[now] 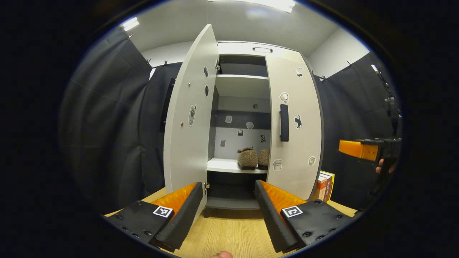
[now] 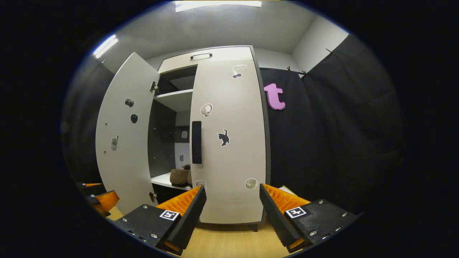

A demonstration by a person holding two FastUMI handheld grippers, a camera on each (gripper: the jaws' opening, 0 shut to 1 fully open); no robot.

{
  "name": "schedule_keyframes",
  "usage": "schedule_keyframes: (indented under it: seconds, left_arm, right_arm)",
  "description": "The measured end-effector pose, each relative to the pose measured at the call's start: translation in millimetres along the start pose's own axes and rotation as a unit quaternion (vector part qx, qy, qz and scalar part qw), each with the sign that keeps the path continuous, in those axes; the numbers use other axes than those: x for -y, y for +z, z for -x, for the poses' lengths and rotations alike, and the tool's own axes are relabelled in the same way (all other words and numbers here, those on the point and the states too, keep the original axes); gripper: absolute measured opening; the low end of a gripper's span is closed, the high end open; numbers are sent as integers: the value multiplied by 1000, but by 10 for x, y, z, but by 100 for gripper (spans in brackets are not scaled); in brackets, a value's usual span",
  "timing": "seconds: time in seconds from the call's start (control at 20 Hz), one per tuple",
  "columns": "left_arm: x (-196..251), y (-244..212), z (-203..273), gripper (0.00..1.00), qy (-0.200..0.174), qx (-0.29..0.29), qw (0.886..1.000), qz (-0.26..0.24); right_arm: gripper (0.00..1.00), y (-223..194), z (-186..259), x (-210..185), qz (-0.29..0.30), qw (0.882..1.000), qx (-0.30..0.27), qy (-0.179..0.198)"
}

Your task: Grab one shoe with the right hand and put it into the shoe cabinet, grab the other shoe with the left hand and put it into the shoe cabinet; then close the right door with the right hand and the left door with the left hand.

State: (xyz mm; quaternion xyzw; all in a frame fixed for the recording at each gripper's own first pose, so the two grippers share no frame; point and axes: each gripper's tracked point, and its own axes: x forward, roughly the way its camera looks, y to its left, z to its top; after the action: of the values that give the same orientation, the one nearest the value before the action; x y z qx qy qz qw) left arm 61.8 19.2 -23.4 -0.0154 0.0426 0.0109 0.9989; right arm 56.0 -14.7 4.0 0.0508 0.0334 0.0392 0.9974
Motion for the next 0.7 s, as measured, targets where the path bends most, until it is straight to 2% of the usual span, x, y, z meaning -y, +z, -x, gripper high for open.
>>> schedule_keyframes:
  seconds: [0.05,0.1,0.15,0.2,0.25,0.3,0.45,0.55,0.7]
  left_arm:
    - [-2,27,14,99,0,1,1000,2]
    - [-40,71,27,91,3,4,1000,5]
    - [-132,143,44,95,12,10,1000,6]
    - [-252,217,64,95,23,14,1000,3]
    - [-431,305,87,91,40,17,999,-1]
    - [-641,398,103,95,58,20,998,-2]
    - [-1400,705,73,95,120,35,992,-4]
    - [-1805,871,-95,95,147,32,989,-14]
    - [-2128,1027,-384,95,166,28,985,-28]
  right_arm:
    - [92,-72,54,10,-7,1000,-5,-3]
    - [92,-127,96,34,-15,1000,-3,-8]
    - [92,-145,132,69,-20,1000,2,-14]
    - [92,-171,138,115,-24,999,4,-21]
    - [92,-194,135,148,-27,999,5,-26]
    - [92,-226,142,184,-27,999,5,-30]
    - [92,-293,145,281,-24,999,-2,-39]
    - [92,-285,157,311,-18,999,0,-41]
    - [92,-293,162,278,-4,999,-2,-36]
